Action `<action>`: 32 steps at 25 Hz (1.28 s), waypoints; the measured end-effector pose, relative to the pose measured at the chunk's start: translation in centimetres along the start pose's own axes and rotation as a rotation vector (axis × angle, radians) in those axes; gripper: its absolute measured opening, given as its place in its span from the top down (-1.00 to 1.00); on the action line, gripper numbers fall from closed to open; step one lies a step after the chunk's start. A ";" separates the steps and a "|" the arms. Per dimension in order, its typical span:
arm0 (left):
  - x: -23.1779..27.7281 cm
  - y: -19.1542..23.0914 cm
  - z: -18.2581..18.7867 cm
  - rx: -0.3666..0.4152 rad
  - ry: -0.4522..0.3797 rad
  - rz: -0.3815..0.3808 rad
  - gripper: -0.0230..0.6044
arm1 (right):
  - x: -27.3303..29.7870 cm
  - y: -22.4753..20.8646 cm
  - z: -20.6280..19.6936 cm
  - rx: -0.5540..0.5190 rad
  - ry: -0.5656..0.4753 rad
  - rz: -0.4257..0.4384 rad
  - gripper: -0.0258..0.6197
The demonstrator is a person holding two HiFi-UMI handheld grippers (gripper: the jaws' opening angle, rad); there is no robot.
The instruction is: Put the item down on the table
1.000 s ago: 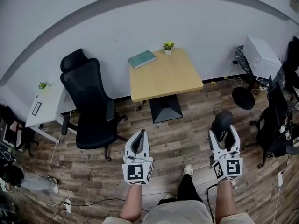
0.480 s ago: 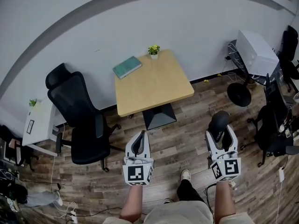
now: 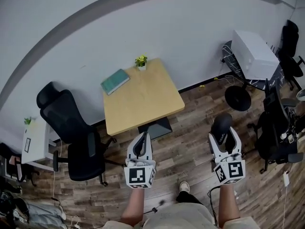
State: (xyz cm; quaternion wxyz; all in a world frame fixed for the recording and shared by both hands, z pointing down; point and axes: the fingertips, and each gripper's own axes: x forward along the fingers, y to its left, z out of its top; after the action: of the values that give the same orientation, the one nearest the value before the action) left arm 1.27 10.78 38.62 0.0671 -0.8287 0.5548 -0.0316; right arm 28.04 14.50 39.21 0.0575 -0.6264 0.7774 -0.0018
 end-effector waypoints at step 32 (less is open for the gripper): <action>16.3 6.7 0.5 -0.029 -0.089 0.009 0.90 | 18.7 -1.3 0.3 -0.041 -0.031 0.079 -0.11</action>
State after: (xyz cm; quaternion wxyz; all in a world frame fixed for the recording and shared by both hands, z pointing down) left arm 1.42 -6.73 36.83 0.0799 -0.8277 0.5553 0.0139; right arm 25.45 -3.97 37.41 0.0566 -0.5960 0.8005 0.0263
